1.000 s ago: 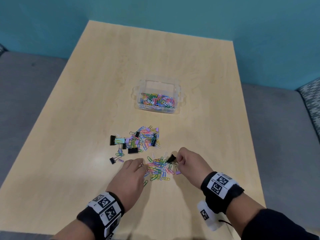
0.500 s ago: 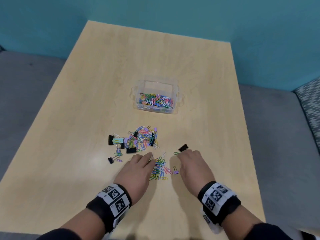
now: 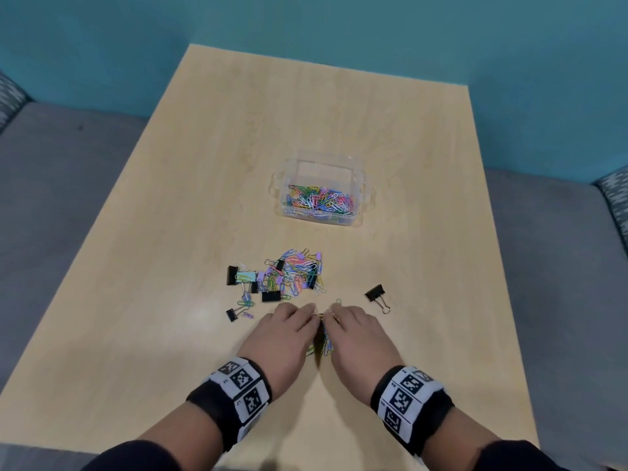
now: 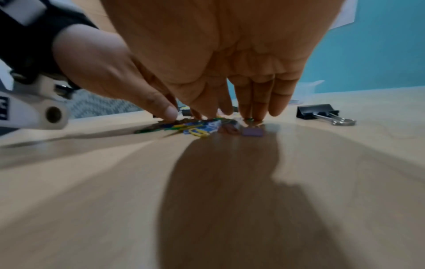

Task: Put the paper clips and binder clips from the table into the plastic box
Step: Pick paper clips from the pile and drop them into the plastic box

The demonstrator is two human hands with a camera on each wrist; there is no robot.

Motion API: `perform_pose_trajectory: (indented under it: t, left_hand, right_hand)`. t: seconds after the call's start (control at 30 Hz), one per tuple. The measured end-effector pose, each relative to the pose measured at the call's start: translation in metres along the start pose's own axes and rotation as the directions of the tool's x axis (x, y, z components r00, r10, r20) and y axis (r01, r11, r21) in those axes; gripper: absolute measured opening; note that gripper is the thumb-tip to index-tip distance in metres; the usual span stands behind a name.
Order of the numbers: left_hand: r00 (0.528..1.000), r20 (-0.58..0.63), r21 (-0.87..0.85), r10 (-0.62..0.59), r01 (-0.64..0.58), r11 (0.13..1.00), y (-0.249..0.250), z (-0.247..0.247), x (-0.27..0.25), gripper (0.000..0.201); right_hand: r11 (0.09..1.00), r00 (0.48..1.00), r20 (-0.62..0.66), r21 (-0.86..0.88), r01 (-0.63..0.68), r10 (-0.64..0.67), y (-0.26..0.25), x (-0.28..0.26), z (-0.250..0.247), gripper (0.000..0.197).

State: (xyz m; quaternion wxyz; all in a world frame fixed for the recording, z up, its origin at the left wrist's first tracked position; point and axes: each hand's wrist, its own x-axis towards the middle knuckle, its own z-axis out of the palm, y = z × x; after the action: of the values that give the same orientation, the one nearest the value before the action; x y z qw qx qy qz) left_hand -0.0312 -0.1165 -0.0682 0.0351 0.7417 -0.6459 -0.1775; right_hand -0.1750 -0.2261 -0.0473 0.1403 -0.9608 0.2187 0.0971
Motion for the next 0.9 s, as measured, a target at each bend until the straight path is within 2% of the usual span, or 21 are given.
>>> perform_pose_trajectory:
  t: [0.1,0.17,0.23,0.33,0.47,0.57,0.7,0.8,0.9]
  left_hand:
    - [0.997,-0.037,-0.074,-0.075,0.072,0.995,-0.004,-0.003,-0.011,0.038]
    - [0.980,-0.020,-0.168,-0.199,0.193,0.967,-0.006,-0.006,-0.023,0.054]
    - [0.966,0.023,-0.211,-0.258,0.257,0.943,-0.004,-0.006,-0.028,0.073]
    - [0.964,0.010,-0.218,-0.266,0.262,0.940,0.003,-0.005,-0.017,0.069]
    - [0.961,0.007,-0.248,-0.277,0.270,0.930,0.005,-0.005,0.007,0.029]
    - [0.962,-0.009,-0.244,-0.274,0.264,0.933,0.001,-0.003,0.016,0.008]
    - [0.973,-0.033,-0.190,-0.229,0.219,0.957,-0.005,-0.002,0.019,0.022]
    - [0.979,0.008,-0.181,-0.203,0.201,0.963,-0.007,-0.007,0.017,0.025]
    - [0.977,0.055,-0.183,-0.207,0.214,0.960,-0.010,-0.008,0.017,0.030]
  right_hand:
    - [0.999,0.999,-0.035,0.049,0.007,-0.006,0.004,-0.005,-0.005,0.044]
    - [0.998,0.999,-0.007,0.009,-0.054,0.054,0.009,-0.005,-0.006,0.056]
    - [0.996,0.995,0.048,-0.043,-0.083,0.085,0.009,-0.001,-0.005,0.072]
    - [0.996,0.997,0.048,-0.061,-0.064,0.067,0.002,0.011,-0.002,0.065]
    - [0.999,0.998,0.044,-0.001,-0.051,0.051,-0.005,0.029,0.001,0.028]
    - [0.998,0.996,0.080,0.033,-0.047,0.044,-0.006,0.037,-0.001,0.026]
    - [0.997,0.996,0.089,0.076,-0.023,0.016,-0.002,0.038,-0.002,0.030]
    - [0.997,0.996,0.084,0.079,-0.017,0.010,0.002,0.037,-0.001,0.030]
    - [0.999,0.996,0.094,0.049,0.007,-0.011,0.004,0.035,-0.004,0.037]
